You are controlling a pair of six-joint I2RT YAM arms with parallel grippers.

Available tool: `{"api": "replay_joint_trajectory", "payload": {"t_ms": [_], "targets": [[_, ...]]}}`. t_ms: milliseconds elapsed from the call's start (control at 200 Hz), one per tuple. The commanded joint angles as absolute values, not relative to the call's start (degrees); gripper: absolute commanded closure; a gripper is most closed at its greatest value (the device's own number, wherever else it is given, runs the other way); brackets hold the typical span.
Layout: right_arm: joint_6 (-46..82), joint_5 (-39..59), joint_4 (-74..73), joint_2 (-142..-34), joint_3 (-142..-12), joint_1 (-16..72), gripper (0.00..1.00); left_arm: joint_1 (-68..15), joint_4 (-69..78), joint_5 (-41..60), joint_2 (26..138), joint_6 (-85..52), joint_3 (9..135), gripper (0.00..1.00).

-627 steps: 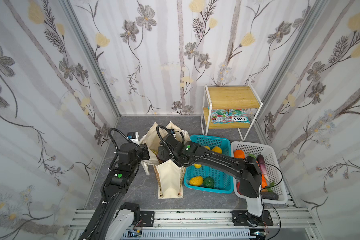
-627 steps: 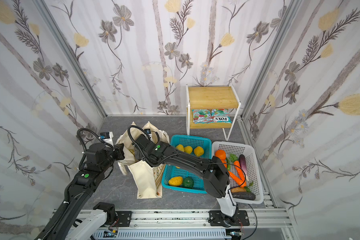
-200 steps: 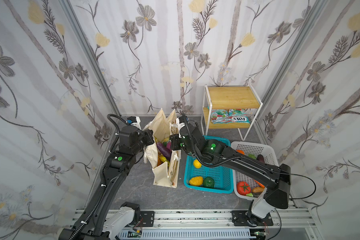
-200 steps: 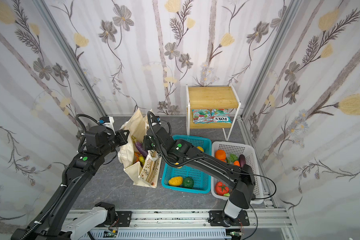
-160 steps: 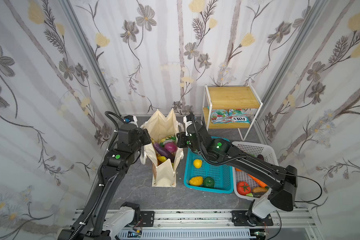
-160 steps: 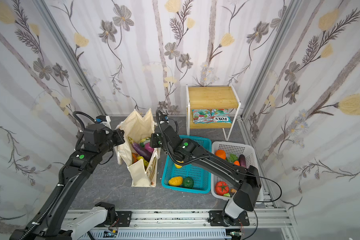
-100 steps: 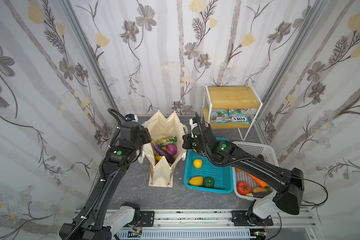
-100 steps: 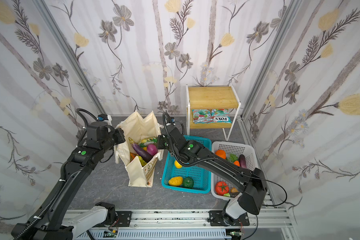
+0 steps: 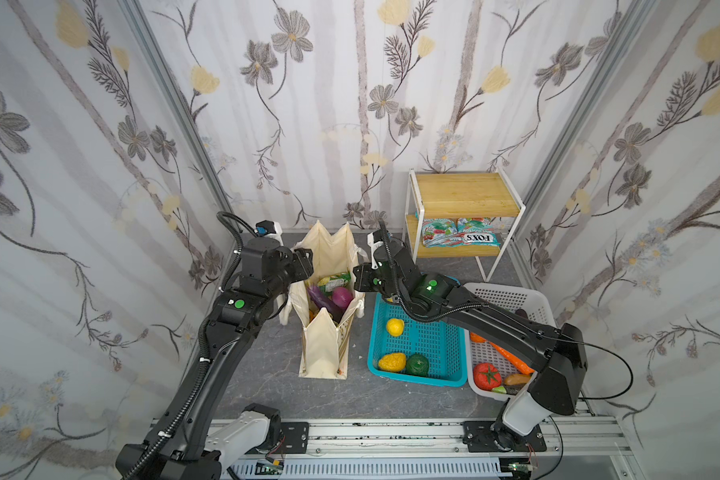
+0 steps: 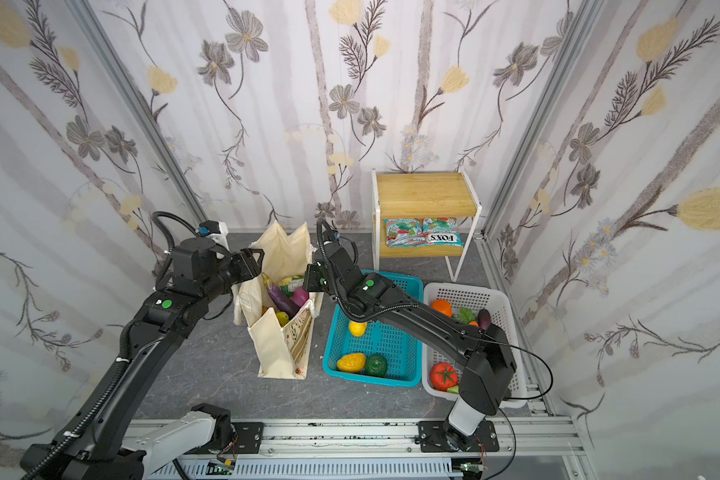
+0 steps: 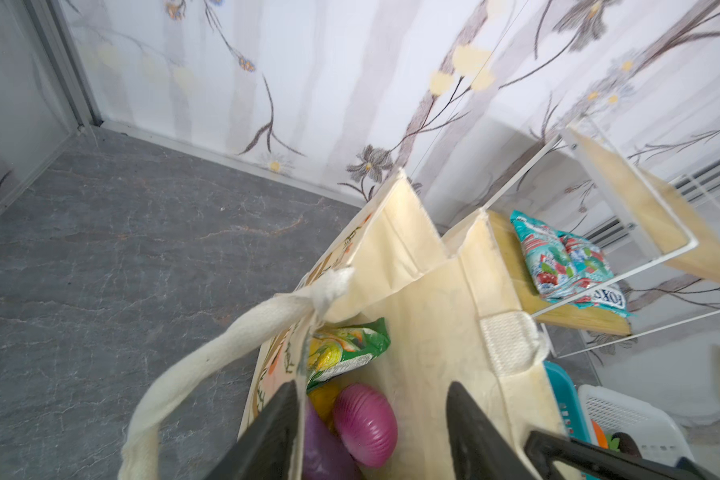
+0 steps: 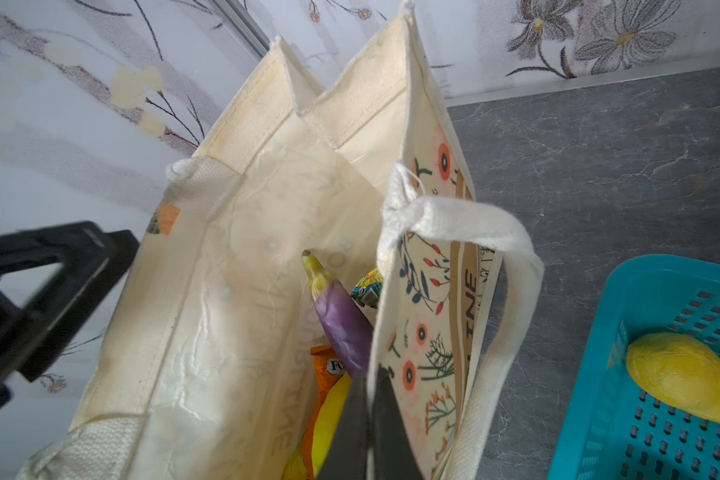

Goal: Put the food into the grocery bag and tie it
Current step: 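Pull the white tote handle outward away from the bag with the left gripper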

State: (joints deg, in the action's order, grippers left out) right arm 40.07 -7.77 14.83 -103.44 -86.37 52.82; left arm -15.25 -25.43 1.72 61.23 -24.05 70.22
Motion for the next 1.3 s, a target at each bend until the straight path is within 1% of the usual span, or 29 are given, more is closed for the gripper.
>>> {"api": "replay_joint_trajectory", "payload": {"t_ms": [0,85,135,260,305,405,495,635,735,814,939,1139,1239,1294], "targets": [[40.98,-7.81,12.05,-102.49,-85.14,52.32,1.00,-13.47,-22.41,1.48,59.77,-25.69,72.36,0.17],[41.12,-7.69,12.00,-101.97,-84.36,52.01,1.00,-10.24,-22.63,1.51,56.77,-29.55,71.51,0.09],[41.19,-7.73,11.93,-101.58,-83.80,51.95,1.00,-6.24,-22.59,2.16,53.32,-33.20,68.55,0.06],[41.26,-7.15,10.70,-100.82,-81.96,51.95,1.00,3.85,-21.90,6.06,46.07,-38.07,60.71,0.05],[41.30,-6.95,10.59,-100.82,-81.67,51.94,1.00,6.74,-21.73,7.73,45.25,-38.67,58.80,0.05],[41.24,-6.43,10.39,-100.80,-81.24,51.94,1.00,14.43,-21.03,14.85,44.52,-41.57,54.89,0.06],[41.22,-5.68,9.94,-100.43,-80.71,51.94,1.00,18.08,-18.05,17.55,42.67,-43.77,49.16,0.07],[41.27,-5.69,9.10,-99.74,-79.88,51.94,1.00,18.37,-13.24,21.39,42.07,-45.70,40.55,0.06],[41.32,-4.98,8.57,-99.80,-79.55,51.94,1.00,18.37,-8.83,22.20,39.45,-43.38,35.34,0.04],[41.40,-4.49,7.85,-99.99,-79.03,51.94,1.00,18.37,-6.06,23.21,38.28,-44.04,32.44,0.04],[41.56,-4.24,7.69,-100.46,-78.95,51.92,1.00,18.20,-0.92,27.07,40.49,-46.84,29.28,0.04],[41.48,-4.22,7.47,-100.81,-79.02,51.69,1.00,15.57,6.73,28.33,44.61,-51.97,24.85,0.07],[41.63,-3.92,7.38,-101.13,-79.10,51.62,1.00,13.49,10.95,28.65,45.76,-52.91,23.59,0.13],[41.74,-3.79,7.34,-101.32,-79.10,51.68,1.00,13.15,13.97,29.00,45.87,-54.97,22.34,0.19]]}}
